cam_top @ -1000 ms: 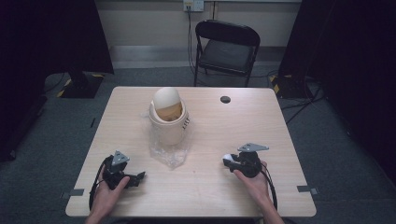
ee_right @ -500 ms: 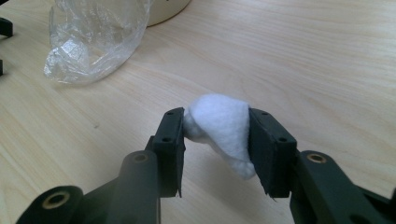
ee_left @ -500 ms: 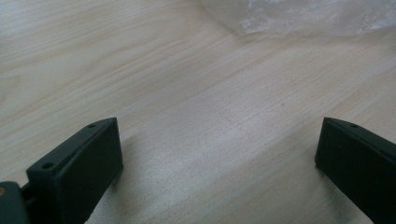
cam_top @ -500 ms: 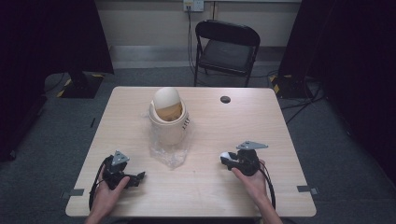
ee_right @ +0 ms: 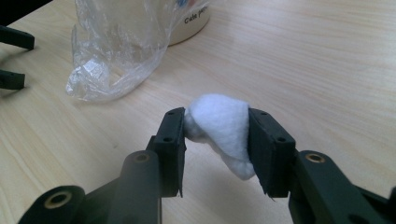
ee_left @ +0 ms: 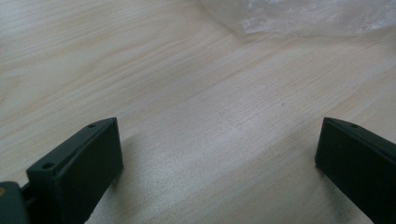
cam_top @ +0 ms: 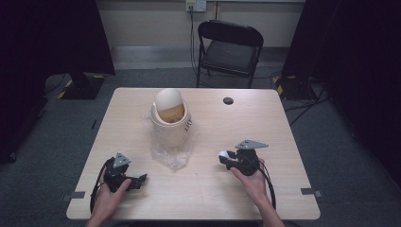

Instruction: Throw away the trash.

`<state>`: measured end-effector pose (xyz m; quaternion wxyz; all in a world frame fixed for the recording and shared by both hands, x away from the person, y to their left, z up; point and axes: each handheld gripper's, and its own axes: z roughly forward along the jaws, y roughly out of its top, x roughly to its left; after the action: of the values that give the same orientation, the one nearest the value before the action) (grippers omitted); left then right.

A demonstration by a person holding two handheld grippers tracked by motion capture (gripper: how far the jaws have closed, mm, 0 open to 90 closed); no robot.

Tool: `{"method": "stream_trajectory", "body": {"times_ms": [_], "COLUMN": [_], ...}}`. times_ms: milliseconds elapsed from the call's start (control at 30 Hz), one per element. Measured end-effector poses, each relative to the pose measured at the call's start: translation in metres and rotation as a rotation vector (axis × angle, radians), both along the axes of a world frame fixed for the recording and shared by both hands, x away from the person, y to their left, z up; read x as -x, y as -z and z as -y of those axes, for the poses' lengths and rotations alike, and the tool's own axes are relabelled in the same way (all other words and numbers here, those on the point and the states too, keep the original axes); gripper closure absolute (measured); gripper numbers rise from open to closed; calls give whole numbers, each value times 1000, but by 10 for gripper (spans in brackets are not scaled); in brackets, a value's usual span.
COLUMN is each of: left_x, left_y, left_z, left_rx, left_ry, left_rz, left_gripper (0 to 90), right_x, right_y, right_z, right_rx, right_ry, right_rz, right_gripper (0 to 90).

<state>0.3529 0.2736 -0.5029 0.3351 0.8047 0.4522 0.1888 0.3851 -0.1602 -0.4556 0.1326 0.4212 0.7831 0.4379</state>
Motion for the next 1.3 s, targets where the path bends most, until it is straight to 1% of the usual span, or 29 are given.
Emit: {"method": "stream_trajectory", "body": {"times_ms": [167,333,367,400,433,500,600,800,933,1067,1100,1300], "left_x": [0,0,0,0,0,0,0,0,0,0,0,0], "left_y": [0,0,0,0,0,0,0,0,0,0,0,0], "left_z": [0,0,0,0,0,0,0,0,0,0,0,0], "left_rx": [3,3,1,3,1,3,1,0,1,3,1,5], "left_ry": [-1,-1,0,-1,0,-1,0,0,1,-1,-1,1], "left_rz": [1,0,0,0,0,0,0,0,0,1,2,1], "left_gripper": [1,1,1,1,1,1,1,1,1,1,1,1], "right_x": [-6,-13,-14,-16,-18,-20,-23,-32,-35,-37,-37,-45], "right_y": [-6,-16,-18,-20,-24,-28,-33,-38,-42,-52,-54,-63], "right_z": [-4,-15,-17,-17,-19,-21,-25,-34,-41,-50,-52,-58], "right_rx": [-11,-19,-29,-50,-56,-41,-41,-53,-49,-63,-58,-59], "right_ry": [-8,-29,-33,-40,-43,-45,-49,-64,-76,-95,-99,-114], "right_rz": [3,20,19,18,22,31,35,28,38,57,62,77], "right_gripper": [593,594,594,594,594,594,594,598,598,598,598,598]}}
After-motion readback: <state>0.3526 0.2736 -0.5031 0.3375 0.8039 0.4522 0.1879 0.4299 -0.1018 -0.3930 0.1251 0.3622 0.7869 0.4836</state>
